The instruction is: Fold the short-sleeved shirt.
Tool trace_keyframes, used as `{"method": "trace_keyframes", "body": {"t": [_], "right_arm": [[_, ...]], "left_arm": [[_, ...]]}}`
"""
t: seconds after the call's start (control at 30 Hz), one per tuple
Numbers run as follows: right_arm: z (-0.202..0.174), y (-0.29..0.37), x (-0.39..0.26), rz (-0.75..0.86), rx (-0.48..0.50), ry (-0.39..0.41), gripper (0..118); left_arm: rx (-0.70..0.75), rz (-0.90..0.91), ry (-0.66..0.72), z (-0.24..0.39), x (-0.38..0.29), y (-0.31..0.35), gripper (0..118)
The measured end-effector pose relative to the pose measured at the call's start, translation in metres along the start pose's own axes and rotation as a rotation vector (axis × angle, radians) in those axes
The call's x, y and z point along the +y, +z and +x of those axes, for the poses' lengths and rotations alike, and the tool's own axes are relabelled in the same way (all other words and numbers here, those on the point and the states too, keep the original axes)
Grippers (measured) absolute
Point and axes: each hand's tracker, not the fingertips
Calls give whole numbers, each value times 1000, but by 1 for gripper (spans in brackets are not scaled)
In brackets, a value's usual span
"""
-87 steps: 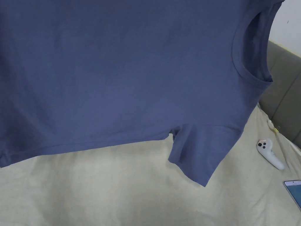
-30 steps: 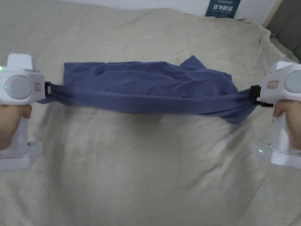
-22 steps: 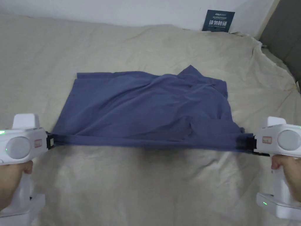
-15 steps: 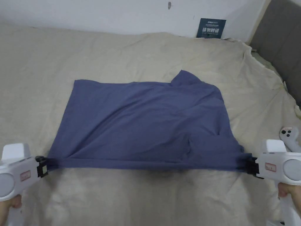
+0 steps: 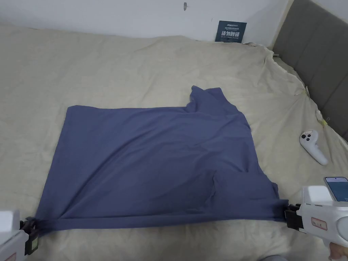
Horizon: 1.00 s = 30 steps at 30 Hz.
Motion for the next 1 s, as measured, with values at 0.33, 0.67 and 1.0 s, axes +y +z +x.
{"method": "trace_keyframes", "body": {"t": [0.33,0.67,1.0], "right_arm": [[-3,15,-20,26,28,-115,109],[-1,97,37,432,-12,-153,109],[-62,114,44,705,-7,-136,111]], "left_arm": [[-63,-21,141,-26,13,19,118],[-12,339,212,-21,90,92,118],[54,557,72,52,105,86,83]]}}
